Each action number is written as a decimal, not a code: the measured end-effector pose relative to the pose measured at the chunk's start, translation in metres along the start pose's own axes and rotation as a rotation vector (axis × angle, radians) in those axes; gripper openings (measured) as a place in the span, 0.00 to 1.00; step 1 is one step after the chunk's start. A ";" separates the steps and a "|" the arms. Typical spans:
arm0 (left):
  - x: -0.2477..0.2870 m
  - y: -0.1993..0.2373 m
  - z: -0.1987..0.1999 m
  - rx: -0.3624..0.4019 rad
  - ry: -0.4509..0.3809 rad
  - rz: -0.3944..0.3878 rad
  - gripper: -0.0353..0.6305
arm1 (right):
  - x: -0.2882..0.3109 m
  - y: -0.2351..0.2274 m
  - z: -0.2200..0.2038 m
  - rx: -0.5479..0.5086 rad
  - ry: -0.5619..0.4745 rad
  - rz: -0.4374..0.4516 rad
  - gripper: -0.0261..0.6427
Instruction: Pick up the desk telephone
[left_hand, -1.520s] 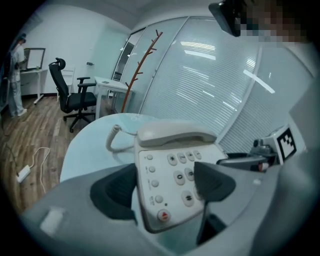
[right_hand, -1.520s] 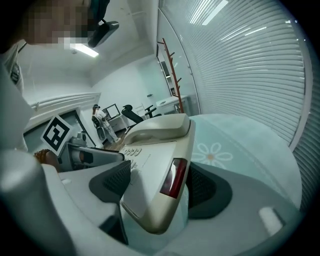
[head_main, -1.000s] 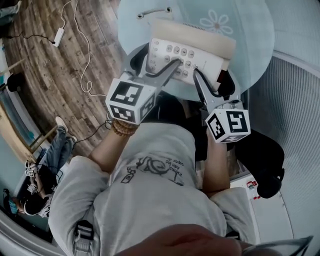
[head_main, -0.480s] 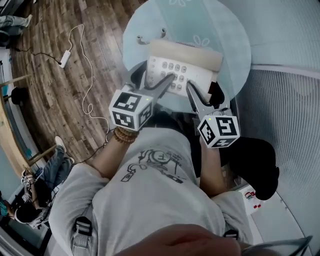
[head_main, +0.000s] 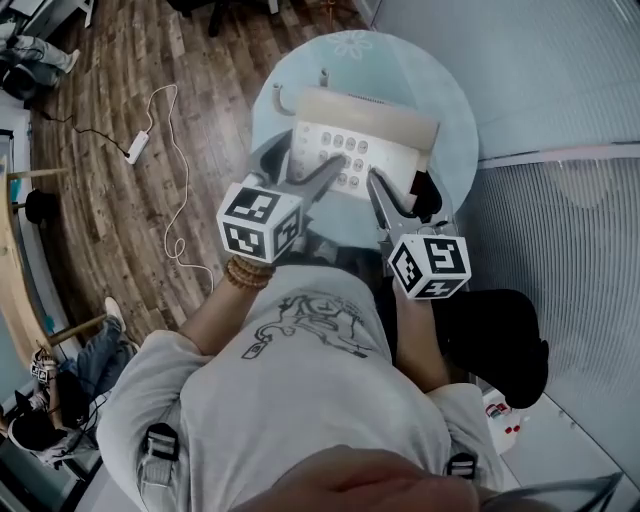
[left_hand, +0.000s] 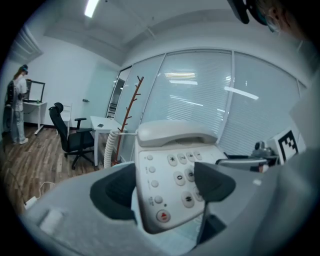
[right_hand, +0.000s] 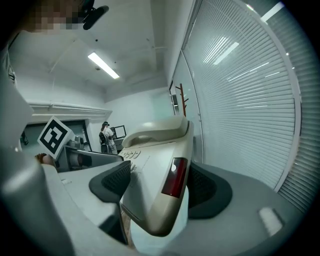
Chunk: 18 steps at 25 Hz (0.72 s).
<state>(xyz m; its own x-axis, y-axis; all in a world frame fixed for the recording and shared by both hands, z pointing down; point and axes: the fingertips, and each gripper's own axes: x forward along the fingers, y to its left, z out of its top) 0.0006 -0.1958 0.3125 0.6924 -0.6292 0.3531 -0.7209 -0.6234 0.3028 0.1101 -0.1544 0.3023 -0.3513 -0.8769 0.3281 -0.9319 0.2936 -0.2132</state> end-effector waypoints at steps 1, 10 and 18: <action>-0.004 -0.002 0.005 0.006 -0.007 0.000 0.60 | -0.003 0.003 0.004 -0.002 -0.007 -0.002 0.56; -0.013 -0.022 0.025 0.036 -0.042 -0.015 0.60 | -0.024 0.005 0.025 -0.017 -0.058 -0.022 0.56; -0.013 -0.028 0.026 0.038 -0.044 -0.021 0.60 | -0.030 0.003 0.027 -0.015 -0.062 -0.031 0.55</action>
<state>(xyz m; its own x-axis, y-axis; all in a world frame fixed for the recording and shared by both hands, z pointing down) 0.0120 -0.1821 0.2764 0.7088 -0.6350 0.3071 -0.7049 -0.6534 0.2759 0.1198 -0.1378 0.2666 -0.3164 -0.9075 0.2763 -0.9436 0.2711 -0.1902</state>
